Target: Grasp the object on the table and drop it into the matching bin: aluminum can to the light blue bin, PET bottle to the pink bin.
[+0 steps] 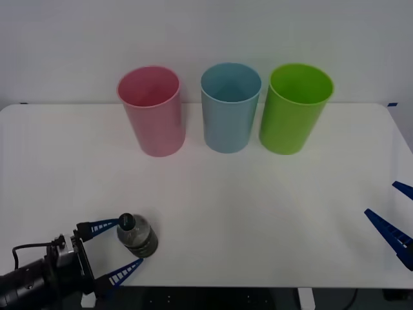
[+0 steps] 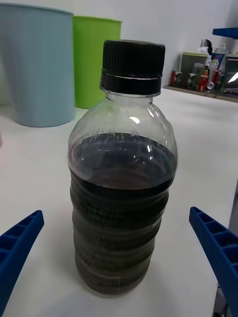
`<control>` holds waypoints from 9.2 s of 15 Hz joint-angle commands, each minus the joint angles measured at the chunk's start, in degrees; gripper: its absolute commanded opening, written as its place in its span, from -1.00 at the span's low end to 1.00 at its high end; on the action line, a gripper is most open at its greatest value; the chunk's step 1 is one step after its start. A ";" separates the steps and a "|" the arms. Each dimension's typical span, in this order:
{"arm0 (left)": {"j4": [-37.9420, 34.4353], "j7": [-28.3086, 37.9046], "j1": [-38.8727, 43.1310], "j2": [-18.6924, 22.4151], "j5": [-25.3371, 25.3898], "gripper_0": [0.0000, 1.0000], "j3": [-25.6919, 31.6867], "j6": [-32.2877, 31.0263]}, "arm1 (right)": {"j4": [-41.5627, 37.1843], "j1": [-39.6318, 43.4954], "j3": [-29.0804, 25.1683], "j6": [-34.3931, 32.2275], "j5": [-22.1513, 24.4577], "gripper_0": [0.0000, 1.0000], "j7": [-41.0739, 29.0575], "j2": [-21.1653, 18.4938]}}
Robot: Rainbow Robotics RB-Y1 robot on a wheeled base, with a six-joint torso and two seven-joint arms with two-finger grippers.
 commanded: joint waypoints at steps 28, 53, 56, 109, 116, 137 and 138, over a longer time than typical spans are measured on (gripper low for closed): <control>3.80 0.04 -5.10 -2.89 -0.20 -1.00 1.85 0.83 | 0.00 0.00 0.00 0.00 0.00 1.00 0.00 0.00; -21.69 40.56 -8.53 0.80 10.35 -1.00 16.97 21.40 | 0.00 0.00 0.00 0.00 0.00 1.00 0.00 0.00; -21.69 43.11 -13.28 2.21 7.71 -1.00 16.70 22.10 | 0.00 0.00 0.00 0.00 0.00 1.00 0.00 0.00; -6.48 44.34 -33.32 6.43 -7.14 1.00 12.13 14.63 | 0.00 0.00 0.00 0.00 0.00 1.00 0.00 0.00; -9.47 41.26 -21.19 10.65 0.07 1.00 18.37 9.09 | 0.00 0.00 0.00 0.00 0.00 1.00 0.00 0.00; -10.53 21.75 9.58 16.27 9.82 1.00 25.41 -0.31 | 0.00 0.00 0.00 0.00 0.00 1.00 0.00 0.00; -10.53 21.40 9.84 16.27 10.18 1.00 24.70 -0.40 | 0.00 0.00 0.00 0.00 0.00 1.00 0.00 0.00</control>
